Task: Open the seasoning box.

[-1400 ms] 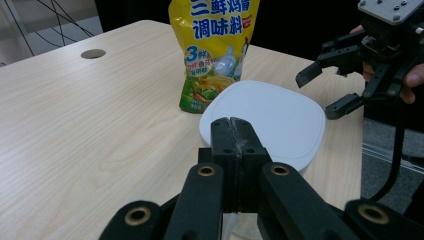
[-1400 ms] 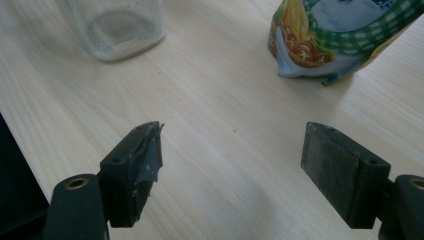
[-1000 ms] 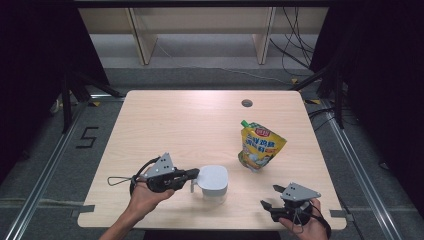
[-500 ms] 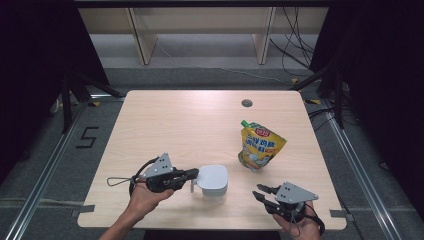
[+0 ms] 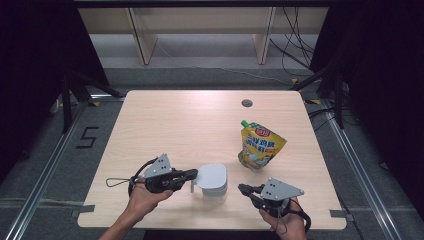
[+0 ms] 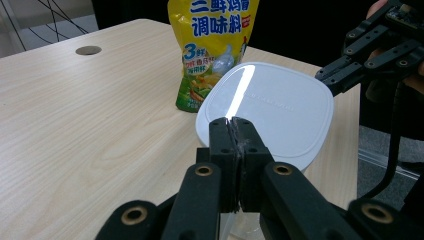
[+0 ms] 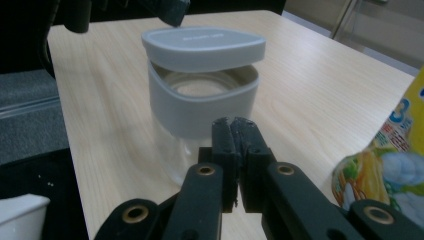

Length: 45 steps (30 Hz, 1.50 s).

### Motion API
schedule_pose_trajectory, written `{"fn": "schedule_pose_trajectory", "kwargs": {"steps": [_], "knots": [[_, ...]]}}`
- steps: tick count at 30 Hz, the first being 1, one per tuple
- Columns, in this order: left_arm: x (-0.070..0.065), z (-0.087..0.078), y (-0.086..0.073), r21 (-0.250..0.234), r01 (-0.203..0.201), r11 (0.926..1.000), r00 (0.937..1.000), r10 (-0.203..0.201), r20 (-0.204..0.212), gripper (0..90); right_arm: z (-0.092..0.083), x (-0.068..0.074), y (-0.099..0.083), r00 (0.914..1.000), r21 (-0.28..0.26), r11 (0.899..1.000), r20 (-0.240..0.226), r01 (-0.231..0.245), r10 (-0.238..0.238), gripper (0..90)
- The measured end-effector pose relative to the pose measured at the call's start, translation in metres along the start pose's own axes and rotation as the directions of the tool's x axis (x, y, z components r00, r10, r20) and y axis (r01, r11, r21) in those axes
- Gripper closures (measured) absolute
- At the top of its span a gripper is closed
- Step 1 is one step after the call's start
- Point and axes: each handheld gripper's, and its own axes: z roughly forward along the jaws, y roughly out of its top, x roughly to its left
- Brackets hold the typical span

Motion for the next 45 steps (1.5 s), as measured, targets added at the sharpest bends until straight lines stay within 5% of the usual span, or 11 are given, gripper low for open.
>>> {"fn": "schedule_pose_trajectory", "kwargs": {"steps": [7, 11, 20, 23, 26, 29, 35, 42, 45], "knots": [[0.000, 0.000, -0.001, 0.001, 0.019, 0.9998, 0.9998, -0.019, -0.001, 87.5, 0.011, 0.003, 0.010, 0.9997, 0.004, 1.000, -0.024, 0.000, 0.000, 90.0], [0.002, 0.000, -0.001, -0.005, -0.003, 1.0000, 1.0000, 0.004, 0.008, 87.2, 0.017, 0.004, 0.013, 0.9998, 0.006, 1.000, -0.021, -0.004, 0.004, 90.0], [0.003, 0.001, -0.001, -0.004, 0.016, 0.9999, 0.9999, -0.016, 0.003, 84.4, 0.027, 0.007, 0.027, 0.9981, -0.015, 0.998, -0.031, 0.053, -0.053, 90.0], [0.006, -0.005, -0.003, -0.021, 0.029, 0.9993, 0.9996, -0.029, -0.005, 74.1, 0.028, 0.010, 0.033, 0.9978, -0.032, 0.998, -0.028, 0.060, -0.061, 90.0], [0.012, -0.014, -0.006, -0.033, 0.038, 0.9987, 0.9983, -0.036, 0.046, 62.3, 0.029, 0.011, 0.035, 0.9976, -0.030, 0.998, -0.033, 0.059, -0.060, 90.0], [0.013, -0.019, -0.014, 0.033, 0.014, 0.9994, 0.9978, -0.016, 0.064, 51.3, 0.030, 0.012, 0.038, 0.9967, -0.035, 0.997, -0.047, 0.064, -0.066, 90.0], [0.010, -0.011, -0.032, 0.126, -0.006, 0.9920, 0.9995, 0.002, 0.031, 34.0, 0.033, 0.015, 0.042, 0.9950, -0.045, 0.996, -0.052, 0.083, -0.085, 90.0], [0.012, -0.005, -0.045, 0.129, -0.019, 0.9915, 0.9998, 0.020, -0.009, 26.3, 0.037, 0.016, 0.047, 0.9937, -0.058, 0.994, -0.061, 0.091, -0.094, 90.0], [0.013, -0.006, -0.046, 0.117, 0.009, 0.9931, 0.9999, -0.008, -0.014, 26.1, 0.037, 0.016, 0.049, 0.9931, -0.069, 0.993, -0.055, 0.100, -0.104, 90.0]]}}
